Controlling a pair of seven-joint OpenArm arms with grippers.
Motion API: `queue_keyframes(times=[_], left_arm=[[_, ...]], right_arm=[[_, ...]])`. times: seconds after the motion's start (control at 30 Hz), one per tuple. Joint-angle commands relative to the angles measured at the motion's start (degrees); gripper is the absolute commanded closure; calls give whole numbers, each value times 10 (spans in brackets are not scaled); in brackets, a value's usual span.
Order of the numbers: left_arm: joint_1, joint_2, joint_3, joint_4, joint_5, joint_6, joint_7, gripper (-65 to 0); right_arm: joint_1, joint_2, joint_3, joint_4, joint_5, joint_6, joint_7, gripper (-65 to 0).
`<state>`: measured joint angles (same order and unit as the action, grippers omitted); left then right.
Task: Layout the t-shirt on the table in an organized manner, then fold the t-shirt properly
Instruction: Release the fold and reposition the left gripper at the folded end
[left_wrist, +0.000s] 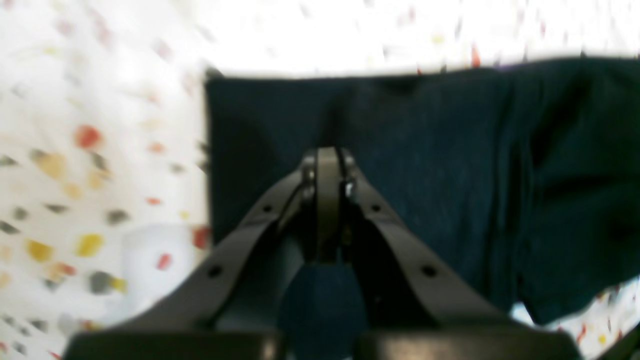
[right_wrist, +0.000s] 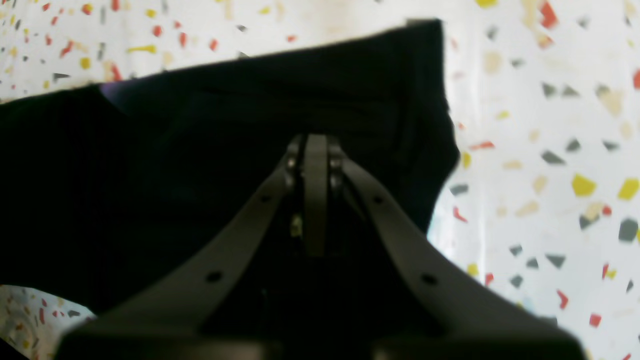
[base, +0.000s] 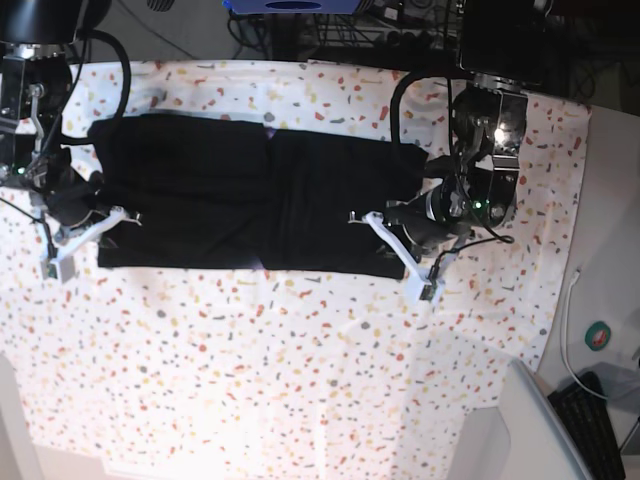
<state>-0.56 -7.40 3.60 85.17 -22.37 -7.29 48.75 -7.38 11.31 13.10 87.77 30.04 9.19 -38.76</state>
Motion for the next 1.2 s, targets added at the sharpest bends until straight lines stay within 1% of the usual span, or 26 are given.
queue_keyframes(times=[0.0,0.1,0.17,0.2,0.3,0.4,0.43,0.5,0.53,0.57,0.6,0.67,0.7,0.8,0.83,0.87,0.93,0.97,1.0,1.07,1.17], left_arm=[[6,-6,7,9,-4,-2,-7,0],[21,-8,21,-2,-4,-2,-9,0],[18,-8,21,-27,-4,-2,-10,0],[16,-8,21,-38,-4,-2,-13,0],[15,-8,29,-50,-4,-2,-53,0],[21,-9,26,-33,-4,-2,-64,0],[25,-13,17,-17,-6,-2,-64,0],[51,-27,-23,22,-7,-2,-69,0],[60,-31,-50,38,-7,-3,-69,0],[68,-33,-79,47,-5,-4,-69,0],[71,-37,-110,47,-4,-5,-69,0],[71,-50,-155,28,-4,-6,-80,0],[71,-59,-163,14,-4,-6,-91,0],[71,-93,-160,-28,-5,-6,-146,0],[71,-98,-154,-38,-4,-6,-160,0],[74,-99,-152,-48,-6,-6,-172,0],[75,-102,-153,-64,-7,-6,-182,0],[76,-102,-153,-71,-7,-7,-185,0],[76,-102,-153,-78,-7,-12,-185,0],[75,-102,-157,-90,-7,-38,-186,0],[71,-98,-188,-106,-4,-69,-186,0]], right_arm=[[1,10,5,10,2,2,7,0],[-2,10,14,6,5,2,8,0],[-3,8,36,5,6,2,3,0],[-3,1,47,5,14,2,3,0],[-8,-9,80,5,68,3,-3,0],[-12,-7,102,-4,147,3,-32,0],[-10,-5,109,-15,171,3,-46,-71],[-9,2,131,-43,213,3,-63,-195],[-8,6,139,-61,232,5,-66,-230],[-8,9,145,-83,244,17,-66,-236],[-6,10,150,-107,249,36,-66,-236],[8,27,150,-145,248,73,-67,-242],[14,32,148,-163,248,89,-68,-242],[36,45,145,-221,250,149,-70,-249],[43,45,145,-236,250,166,-73,-272],[50,46,147,-254,250,184,-82,-318],[58,57,147,-276,250,210,-95,-435],[58,59,147,-279,250,219,-96,-479],[57,60,148,-280,250,229,-95,-507],[54,60,167,-281,250,235,-94,-501],[50,62,196,-282,248,235,-94,-474]])
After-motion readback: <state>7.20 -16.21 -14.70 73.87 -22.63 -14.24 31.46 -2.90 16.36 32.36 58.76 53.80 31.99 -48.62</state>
